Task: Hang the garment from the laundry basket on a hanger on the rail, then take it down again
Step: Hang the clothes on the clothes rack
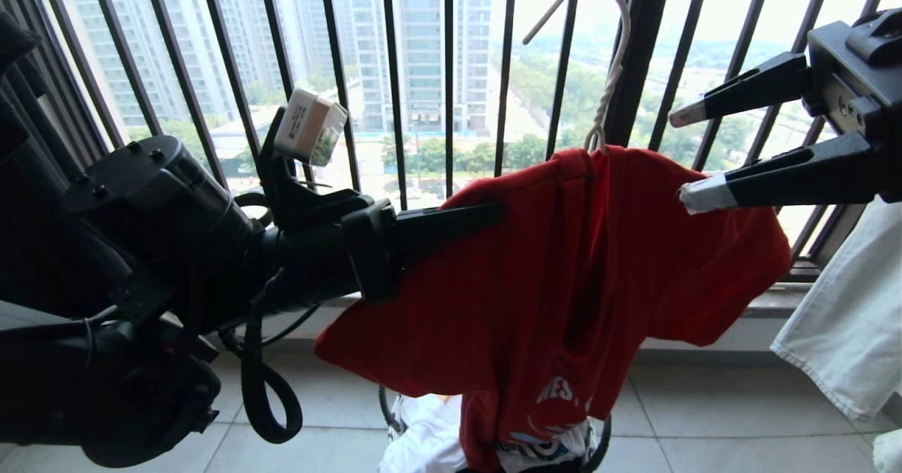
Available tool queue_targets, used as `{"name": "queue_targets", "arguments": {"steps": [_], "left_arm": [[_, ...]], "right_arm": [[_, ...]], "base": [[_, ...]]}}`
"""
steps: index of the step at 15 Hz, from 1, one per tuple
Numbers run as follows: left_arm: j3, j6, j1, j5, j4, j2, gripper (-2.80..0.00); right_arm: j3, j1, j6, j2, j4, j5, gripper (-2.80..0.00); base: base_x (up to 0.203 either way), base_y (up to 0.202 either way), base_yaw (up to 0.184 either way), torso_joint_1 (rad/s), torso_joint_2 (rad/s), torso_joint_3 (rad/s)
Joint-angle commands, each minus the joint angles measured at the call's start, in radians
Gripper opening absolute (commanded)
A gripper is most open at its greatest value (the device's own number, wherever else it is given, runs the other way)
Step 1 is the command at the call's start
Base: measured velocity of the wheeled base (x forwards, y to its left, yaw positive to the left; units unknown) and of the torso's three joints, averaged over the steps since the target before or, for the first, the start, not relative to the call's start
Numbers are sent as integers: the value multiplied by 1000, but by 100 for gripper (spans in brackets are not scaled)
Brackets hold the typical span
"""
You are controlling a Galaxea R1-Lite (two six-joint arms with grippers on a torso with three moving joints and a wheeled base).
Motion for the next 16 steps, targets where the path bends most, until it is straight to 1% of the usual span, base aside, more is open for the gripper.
{"name": "queue_targets", "arguments": {"steps": [1,3,5,8,16], "left_arm": [[9,-10,0,-4,-7,-23,-280],[6,-24,0,-3,-7,-34,-280],[3,-64,0,-4,-7,-50,-280],[3,-66,-1,-5,-7,-47,-280],[1,-66,0,-4,-7,-55,-280]], "right_arm": [[17,13,-3,18,16,14,0],[46,24,-3,36,14,19,0],[36,27,-3,64,5,19,0],[1,43,-9,99,2,19,0],[3,56,-31,121,6,18,0]], "base": [[0,0,0,0,0,0],[0,0,0,0,0,0],[0,0,0,0,0,0],[0,0,0,0,0,0],[0,0,0,0,0,0]]}}
